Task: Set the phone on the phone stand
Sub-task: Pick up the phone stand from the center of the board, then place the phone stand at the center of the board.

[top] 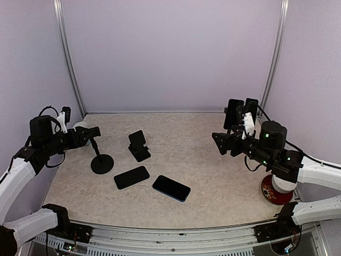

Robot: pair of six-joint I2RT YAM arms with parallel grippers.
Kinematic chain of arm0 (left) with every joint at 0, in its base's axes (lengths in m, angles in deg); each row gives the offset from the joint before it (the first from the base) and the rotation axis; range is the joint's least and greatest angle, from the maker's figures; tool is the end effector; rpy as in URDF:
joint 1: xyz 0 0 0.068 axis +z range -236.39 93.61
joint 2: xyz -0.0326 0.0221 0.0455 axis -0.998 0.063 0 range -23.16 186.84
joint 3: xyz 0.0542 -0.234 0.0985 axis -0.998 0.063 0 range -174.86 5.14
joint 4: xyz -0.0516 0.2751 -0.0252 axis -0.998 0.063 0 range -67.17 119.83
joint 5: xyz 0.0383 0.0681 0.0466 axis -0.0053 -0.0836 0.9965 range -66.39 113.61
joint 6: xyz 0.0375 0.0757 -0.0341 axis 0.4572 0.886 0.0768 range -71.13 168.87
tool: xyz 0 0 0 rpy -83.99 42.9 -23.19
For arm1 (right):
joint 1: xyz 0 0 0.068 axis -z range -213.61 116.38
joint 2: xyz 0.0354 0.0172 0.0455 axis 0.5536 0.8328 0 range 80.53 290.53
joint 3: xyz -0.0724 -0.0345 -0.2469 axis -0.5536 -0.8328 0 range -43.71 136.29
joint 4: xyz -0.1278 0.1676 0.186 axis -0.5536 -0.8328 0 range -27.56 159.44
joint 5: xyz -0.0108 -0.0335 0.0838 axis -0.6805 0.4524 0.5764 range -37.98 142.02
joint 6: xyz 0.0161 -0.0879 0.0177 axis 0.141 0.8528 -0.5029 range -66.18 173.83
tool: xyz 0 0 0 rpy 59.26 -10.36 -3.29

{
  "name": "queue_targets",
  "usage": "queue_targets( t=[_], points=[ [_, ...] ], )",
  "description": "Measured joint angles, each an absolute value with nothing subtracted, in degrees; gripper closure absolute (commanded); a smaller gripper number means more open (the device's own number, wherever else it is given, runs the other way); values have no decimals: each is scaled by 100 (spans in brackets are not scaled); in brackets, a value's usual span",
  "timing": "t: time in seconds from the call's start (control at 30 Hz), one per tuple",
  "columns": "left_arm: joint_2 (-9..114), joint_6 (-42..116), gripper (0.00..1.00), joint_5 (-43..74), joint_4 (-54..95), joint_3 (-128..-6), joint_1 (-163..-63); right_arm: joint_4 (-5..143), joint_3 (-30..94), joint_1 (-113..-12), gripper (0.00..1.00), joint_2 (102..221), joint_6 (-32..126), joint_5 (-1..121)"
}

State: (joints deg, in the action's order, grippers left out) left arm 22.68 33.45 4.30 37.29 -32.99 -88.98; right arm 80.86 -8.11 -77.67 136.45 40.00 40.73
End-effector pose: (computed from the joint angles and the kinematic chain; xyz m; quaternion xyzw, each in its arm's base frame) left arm 0.2555 -0.0386 0.2599 0.0015 0.8235 -0.2235 0.5215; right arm 0.2281 0.1986 0.2610 -0.1354 0.7466 0.2477 0.6024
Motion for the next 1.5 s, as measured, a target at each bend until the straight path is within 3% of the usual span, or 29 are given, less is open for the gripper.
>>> queue_targets(
  t=[0.6, 1.1, 1.5],
  points=[
    [2205, 3417, 87, 240, 3768, -3277, -8893, 8029, -842, -7762, 0, 13558, 4000, 4089],
    [2495, 3100, 99, -16, 3487, -3485, -8942, 8029, -855, -7730, 0, 13580, 3976, 4130],
    [3330, 3004, 99, 192, 3008, -4589, -9647, 8036, -879, -7719, 0, 13593, 3952, 4137]
  ],
)
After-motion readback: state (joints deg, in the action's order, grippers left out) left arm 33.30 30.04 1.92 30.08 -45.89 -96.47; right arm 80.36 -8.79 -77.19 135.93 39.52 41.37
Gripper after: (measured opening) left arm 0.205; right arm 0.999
